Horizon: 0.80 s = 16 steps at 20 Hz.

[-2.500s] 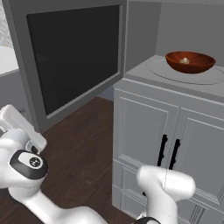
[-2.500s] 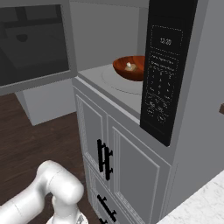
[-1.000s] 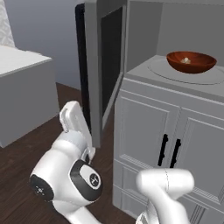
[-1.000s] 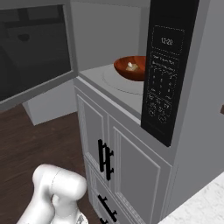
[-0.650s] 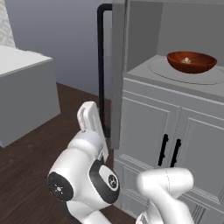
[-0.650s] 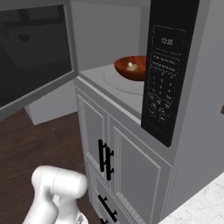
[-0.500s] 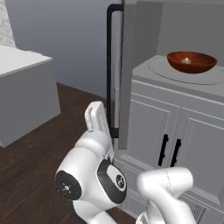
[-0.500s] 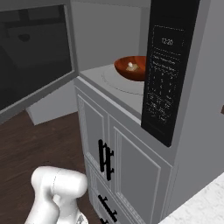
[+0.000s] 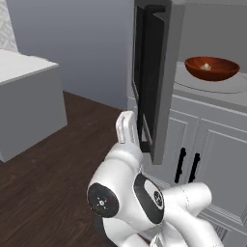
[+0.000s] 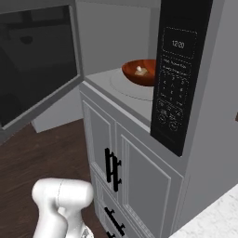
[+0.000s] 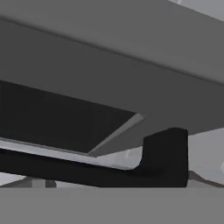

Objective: Pick the mushroom from the sink and place it in the bowl. Then pick the bowl and place it in the microwave. Then close the microwave door and press the start button.

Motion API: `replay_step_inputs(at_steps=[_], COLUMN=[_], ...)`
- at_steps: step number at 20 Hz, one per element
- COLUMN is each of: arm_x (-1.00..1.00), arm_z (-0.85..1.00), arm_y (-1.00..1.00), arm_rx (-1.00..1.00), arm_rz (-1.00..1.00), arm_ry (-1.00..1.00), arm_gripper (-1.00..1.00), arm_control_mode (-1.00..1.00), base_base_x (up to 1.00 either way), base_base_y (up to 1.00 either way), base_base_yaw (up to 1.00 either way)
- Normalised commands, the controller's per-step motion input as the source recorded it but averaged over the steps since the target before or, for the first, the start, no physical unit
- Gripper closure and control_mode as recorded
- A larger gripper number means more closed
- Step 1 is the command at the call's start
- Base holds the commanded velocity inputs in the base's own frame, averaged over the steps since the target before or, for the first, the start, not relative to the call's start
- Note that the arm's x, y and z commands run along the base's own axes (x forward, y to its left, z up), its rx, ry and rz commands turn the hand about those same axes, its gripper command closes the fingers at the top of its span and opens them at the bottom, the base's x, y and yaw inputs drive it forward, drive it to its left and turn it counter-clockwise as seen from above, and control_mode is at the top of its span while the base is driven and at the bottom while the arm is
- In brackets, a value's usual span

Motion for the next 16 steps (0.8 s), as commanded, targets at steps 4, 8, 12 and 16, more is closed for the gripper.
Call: replay_step_inputs(at_steps=[4,8,12,16], arm_x=[0.00,0.00,0.00,0.11], arm_z=[0.20,0.19,0.27,0.04], arm_y=[-1.00,-1.00,-1.00,-1.00], arm_rx=[0.28,0.25,0.25,0.17], arm_rz=[-0.03,-0.05,-0.08,-0.12], arm_ry=[-0.02,0.00,0.00,0.00], arm_gripper=[-1.00,-1.00,-1.00,-1.00], arm_control_mode=[-1.00,-1.00,-1.00,-1.00], base_base_x=[0.00,0.00,0.00,0.00], base_base_y=[0.00,0.00,0.00,0.00], base_base_yaw=[0.00,0.00,0.00,0.00])
